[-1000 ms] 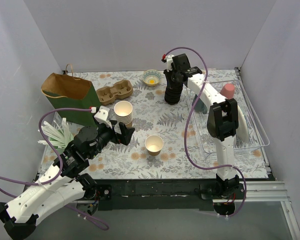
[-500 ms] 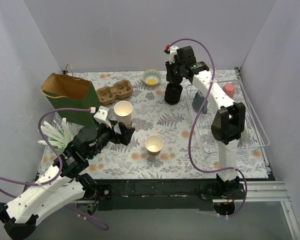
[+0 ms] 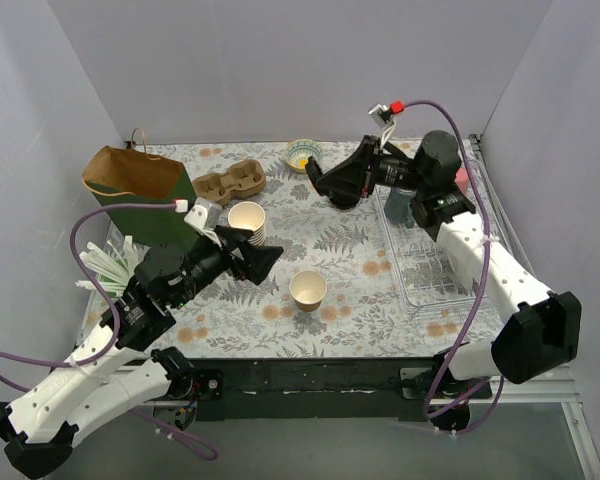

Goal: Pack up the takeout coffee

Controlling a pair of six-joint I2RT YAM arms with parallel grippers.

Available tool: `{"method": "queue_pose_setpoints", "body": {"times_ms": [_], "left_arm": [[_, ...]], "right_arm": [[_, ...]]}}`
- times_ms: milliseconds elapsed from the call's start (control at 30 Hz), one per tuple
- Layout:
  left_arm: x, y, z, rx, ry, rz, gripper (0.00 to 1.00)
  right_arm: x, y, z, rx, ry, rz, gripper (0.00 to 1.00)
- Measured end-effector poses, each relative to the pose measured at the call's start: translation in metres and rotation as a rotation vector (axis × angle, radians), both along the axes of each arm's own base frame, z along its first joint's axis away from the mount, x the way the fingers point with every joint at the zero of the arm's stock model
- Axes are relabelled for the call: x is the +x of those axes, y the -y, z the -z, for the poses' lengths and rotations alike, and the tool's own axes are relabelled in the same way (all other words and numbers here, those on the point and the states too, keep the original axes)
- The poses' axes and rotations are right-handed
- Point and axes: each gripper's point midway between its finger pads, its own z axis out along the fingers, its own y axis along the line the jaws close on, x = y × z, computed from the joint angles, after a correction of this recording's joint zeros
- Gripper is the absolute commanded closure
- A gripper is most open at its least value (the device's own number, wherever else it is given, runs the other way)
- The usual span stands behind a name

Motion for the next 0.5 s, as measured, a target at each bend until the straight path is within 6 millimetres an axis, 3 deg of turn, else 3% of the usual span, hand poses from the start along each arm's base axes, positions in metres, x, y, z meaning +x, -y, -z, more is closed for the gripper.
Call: {"method": "queue_pose_setpoints", "body": {"times_ms": [200,233,333,500], "left_arm": [[0.008,0.003,-0.032,-0.078,0.006,-0.034,0.16],[0.009,0.003,-0.033,-0.087,0.006,-0.036,0.23],[0.013,0.005,-0.036,-0.116,-0.024,-0.056,0.31],[0.018,0.015,-0.046,-0.233,-0.139,-0.069,0.34]], "right_arm": [[-0.061,0.006,-0.019,0.189,-0.099,-0.258,0.81],[-0.067,0.008,-0.021,0.201,-0.126,-0.286,0.81],[-0.080,0.012,-0.024,0.225,-0.203,-0.339,0.82],[-0.087,0.015,-0.022,0.248,-0.265,-0.359,0.82]]}}
